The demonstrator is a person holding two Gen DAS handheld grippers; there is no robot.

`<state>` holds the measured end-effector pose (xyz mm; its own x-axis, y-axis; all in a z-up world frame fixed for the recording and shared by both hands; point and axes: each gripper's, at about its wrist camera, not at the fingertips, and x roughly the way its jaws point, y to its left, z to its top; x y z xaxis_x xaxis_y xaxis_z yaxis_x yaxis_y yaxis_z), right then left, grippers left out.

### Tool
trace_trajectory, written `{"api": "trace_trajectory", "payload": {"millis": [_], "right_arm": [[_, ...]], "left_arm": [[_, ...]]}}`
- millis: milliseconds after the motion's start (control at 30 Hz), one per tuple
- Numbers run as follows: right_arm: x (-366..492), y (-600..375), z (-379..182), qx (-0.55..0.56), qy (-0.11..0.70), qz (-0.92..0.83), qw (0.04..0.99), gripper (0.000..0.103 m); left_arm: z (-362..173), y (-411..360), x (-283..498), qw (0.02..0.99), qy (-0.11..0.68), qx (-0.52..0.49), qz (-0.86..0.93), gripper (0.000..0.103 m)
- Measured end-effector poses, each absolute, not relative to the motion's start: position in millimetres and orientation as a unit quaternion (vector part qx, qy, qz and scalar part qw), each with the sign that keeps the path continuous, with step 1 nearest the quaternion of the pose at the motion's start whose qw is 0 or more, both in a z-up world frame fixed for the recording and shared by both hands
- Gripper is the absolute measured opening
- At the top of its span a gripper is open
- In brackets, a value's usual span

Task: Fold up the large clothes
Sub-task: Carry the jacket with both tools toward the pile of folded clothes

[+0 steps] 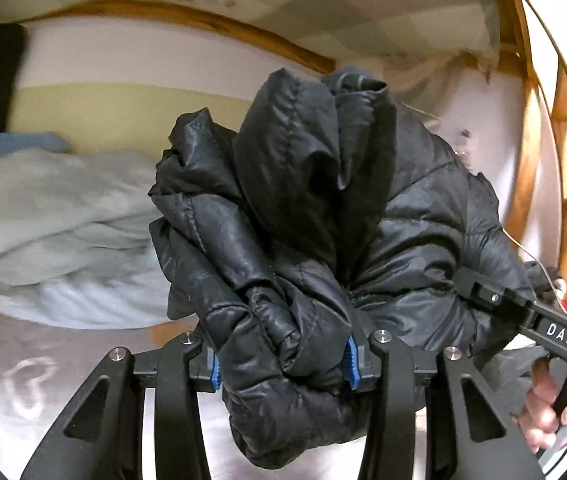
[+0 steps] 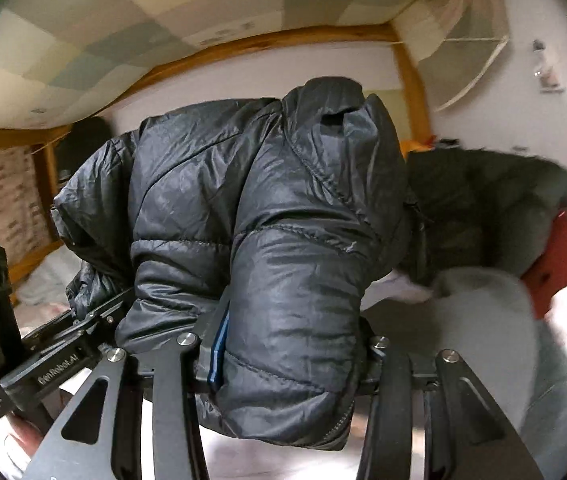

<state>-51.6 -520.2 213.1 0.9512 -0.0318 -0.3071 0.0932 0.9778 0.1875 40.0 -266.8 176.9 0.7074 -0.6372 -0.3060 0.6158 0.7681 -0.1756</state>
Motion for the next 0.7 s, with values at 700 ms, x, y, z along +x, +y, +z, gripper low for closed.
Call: {"api": "trace_trajectory", "payload": {"millis": [700], "right_arm": [[-31.4, -645.1, 141.1, 0.127, 0.212, -0.201, 0.948, 0.05]], "left_arm": [[116.1, -432.2, 108.8, 0.896, 0.239, 0.024, -0.374, 0.064]]}}
